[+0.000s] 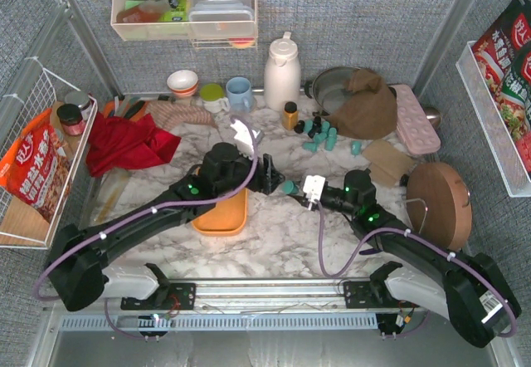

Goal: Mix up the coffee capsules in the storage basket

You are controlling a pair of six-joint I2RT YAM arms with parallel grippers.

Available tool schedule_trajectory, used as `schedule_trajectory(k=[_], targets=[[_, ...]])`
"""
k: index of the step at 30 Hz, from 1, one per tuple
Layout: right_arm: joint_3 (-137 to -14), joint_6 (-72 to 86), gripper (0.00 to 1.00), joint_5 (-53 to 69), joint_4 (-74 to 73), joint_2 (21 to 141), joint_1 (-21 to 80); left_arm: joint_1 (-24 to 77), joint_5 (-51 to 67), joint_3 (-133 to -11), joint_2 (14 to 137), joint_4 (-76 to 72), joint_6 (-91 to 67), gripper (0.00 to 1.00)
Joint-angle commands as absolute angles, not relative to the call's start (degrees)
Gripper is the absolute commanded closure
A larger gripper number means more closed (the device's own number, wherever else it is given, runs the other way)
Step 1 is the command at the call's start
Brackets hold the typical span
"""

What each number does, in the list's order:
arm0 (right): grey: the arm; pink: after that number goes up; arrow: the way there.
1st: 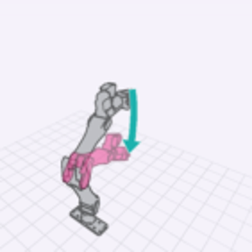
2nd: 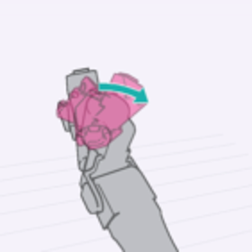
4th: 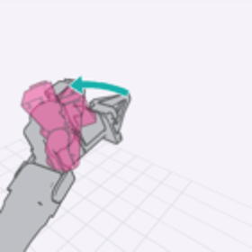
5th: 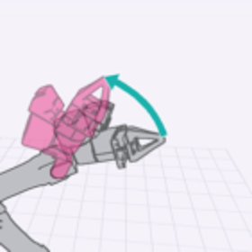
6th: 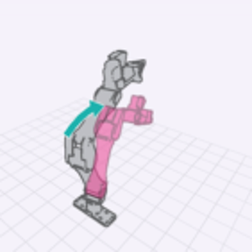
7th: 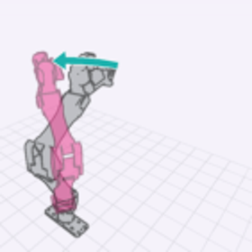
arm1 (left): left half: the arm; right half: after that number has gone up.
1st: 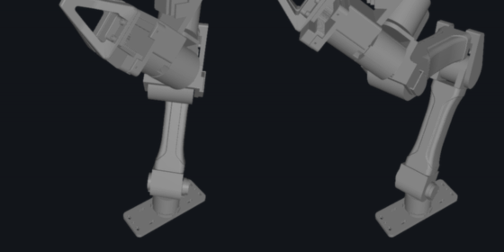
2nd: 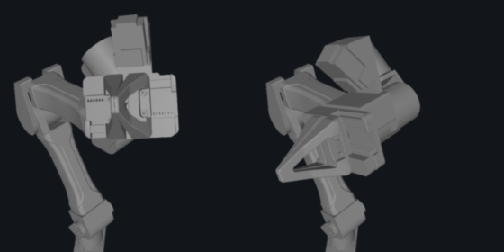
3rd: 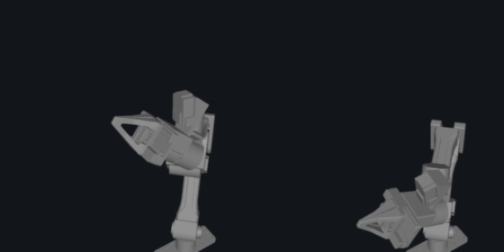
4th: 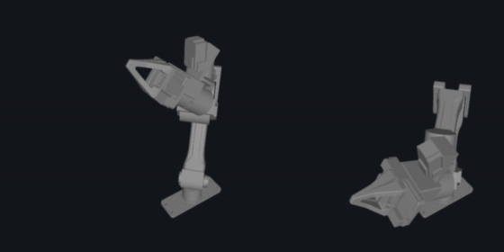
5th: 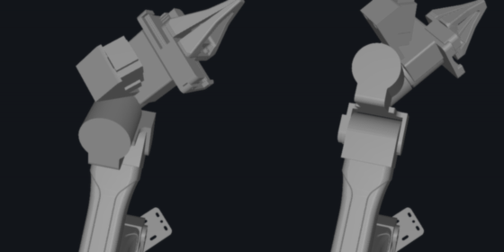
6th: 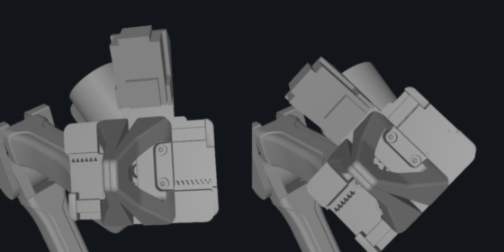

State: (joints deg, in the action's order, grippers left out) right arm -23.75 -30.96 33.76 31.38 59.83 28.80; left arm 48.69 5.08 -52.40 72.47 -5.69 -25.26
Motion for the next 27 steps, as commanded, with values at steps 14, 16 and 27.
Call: schedule_trajectory(k=[14,16,27], targets=[[-23.55,-33.66,0.75,36.17,32.08,58.1,28.83,53.62,8.79,-57.13,81.14,-4.56,-21.7,0.24],[-23.63,-33.64,0.75,35.89,32.01,58.01,28.83,53.66,9.34,-56.32,80.62,-4.92,-21.98,0.24],[-23.81,-33.57,0.75,36.47,31.47,57.22,28.83,53.61,9.1,-54.32,80.19,-7.97,-24.21,0.28]])
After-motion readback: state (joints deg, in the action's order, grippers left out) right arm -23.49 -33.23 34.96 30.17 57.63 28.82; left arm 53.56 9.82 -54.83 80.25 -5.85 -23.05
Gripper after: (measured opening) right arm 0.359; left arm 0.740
